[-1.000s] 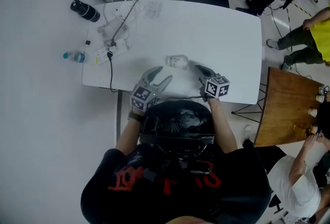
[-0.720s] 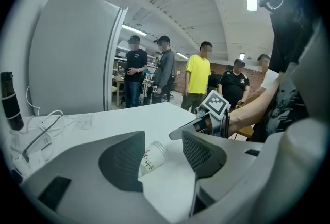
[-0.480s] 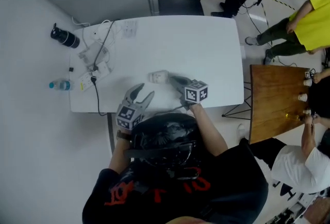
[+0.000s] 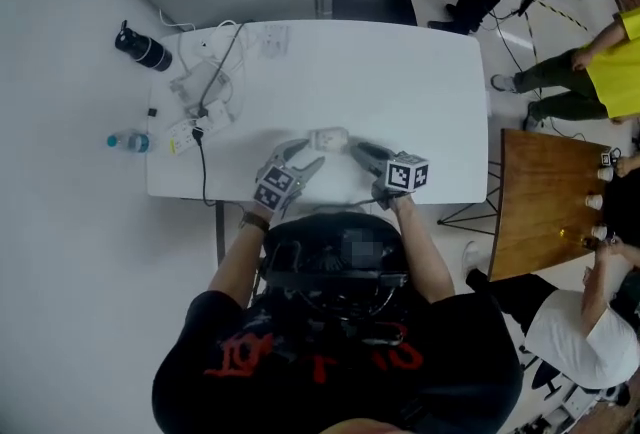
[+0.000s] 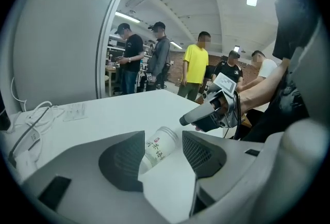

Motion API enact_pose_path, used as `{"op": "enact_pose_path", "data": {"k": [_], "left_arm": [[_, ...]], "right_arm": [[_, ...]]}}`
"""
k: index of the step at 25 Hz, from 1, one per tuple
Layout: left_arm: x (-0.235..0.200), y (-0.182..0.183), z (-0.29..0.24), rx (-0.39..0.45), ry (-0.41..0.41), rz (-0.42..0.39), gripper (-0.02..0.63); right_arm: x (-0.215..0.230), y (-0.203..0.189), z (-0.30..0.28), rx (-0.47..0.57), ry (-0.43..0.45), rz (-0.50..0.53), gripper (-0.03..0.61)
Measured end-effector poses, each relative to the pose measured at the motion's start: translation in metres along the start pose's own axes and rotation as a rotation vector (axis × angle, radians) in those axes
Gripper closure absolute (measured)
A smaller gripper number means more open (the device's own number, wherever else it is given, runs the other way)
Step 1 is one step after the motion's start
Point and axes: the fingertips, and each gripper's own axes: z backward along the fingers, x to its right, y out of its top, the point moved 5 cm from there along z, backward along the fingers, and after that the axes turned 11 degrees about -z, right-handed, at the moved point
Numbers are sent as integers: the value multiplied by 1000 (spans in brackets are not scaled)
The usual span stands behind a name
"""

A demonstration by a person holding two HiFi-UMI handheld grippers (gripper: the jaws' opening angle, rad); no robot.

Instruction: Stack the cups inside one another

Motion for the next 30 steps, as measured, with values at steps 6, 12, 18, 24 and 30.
{"op": "enact_pose_path", "data": {"k": [6,12,18,24,30], "left_arm": [[-6,5,20,54,36,69,383],[-16,17,70,163,149,134,383],[-21,19,89,215,200,143,383],[-23,8,111,238,245,161,383],[-21,16,131,272,273,162,383]], "right_arm": [[4,-21,-67,-182,-65,89,507],[-66,-19,-77,-514,-427,1023,546],[-80,-37,-101,-732,-490,1327,540],[-91,-47,-113,-712,-444,1388,493],[-134,-29,-89,-381,-240,1192,468]]}}
